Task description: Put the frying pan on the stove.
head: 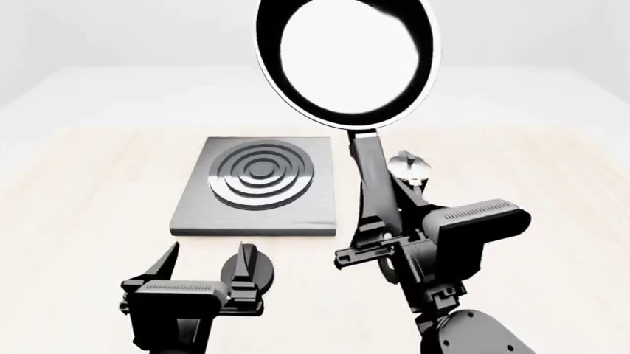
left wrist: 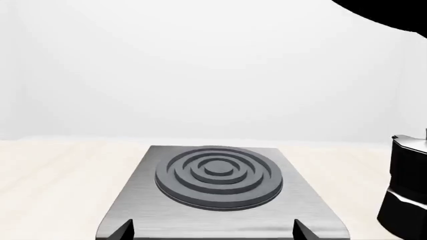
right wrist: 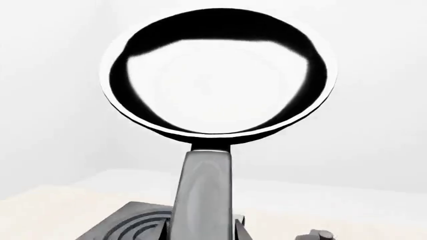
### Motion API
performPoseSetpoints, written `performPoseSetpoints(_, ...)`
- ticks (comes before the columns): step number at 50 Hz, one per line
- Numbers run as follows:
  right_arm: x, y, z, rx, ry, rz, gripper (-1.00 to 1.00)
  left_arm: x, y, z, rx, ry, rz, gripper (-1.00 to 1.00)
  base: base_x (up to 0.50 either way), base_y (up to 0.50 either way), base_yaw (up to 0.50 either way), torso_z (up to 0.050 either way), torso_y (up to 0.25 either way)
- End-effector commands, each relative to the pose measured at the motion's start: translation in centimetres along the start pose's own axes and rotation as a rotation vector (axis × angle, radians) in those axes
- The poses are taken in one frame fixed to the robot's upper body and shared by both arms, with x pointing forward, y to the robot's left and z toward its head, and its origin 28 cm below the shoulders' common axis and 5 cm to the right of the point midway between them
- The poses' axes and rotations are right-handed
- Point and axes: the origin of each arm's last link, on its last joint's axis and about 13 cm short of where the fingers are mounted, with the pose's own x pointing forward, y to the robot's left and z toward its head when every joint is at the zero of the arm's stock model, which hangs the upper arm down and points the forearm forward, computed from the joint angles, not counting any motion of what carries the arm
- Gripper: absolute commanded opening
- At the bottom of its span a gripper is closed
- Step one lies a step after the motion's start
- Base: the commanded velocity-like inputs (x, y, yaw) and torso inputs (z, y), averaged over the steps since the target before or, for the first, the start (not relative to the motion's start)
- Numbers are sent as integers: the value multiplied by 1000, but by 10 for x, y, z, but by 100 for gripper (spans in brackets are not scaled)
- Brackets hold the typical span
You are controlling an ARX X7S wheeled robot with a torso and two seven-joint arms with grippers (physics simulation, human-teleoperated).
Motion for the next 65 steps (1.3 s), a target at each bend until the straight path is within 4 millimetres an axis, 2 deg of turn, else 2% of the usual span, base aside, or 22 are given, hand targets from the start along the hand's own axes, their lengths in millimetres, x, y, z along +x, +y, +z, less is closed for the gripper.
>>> performPoseSetpoints(1, 11, -2, 10, -37, 25, 105, -100, -1, -1, 1, 6, -4, -2, 100, 0, 0, 0, 0, 0)
performPoseSetpoints(35, 51, -16, 14, -68, 178, 240, -100, 0, 1, 2, -2, -9, 6, 100, 0, 0, 0, 1, 2)
performPoseSetpoints(50, 72, -18, 3, -104, 315, 316, -100, -2, 2, 4, -7, -14, 7, 100, 0, 0, 0, 1, 2)
performPoseSetpoints(58, 81, -20, -4, -120, 370, 292, -100, -3, 3, 5, -4, -15, 11, 100, 0, 0, 0, 0, 3)
performPoseSetpoints(65, 88, -20, -3, -140, 401, 299, -100, -3, 3, 5, -8, -15, 11, 100, 0, 0, 0, 0, 1)
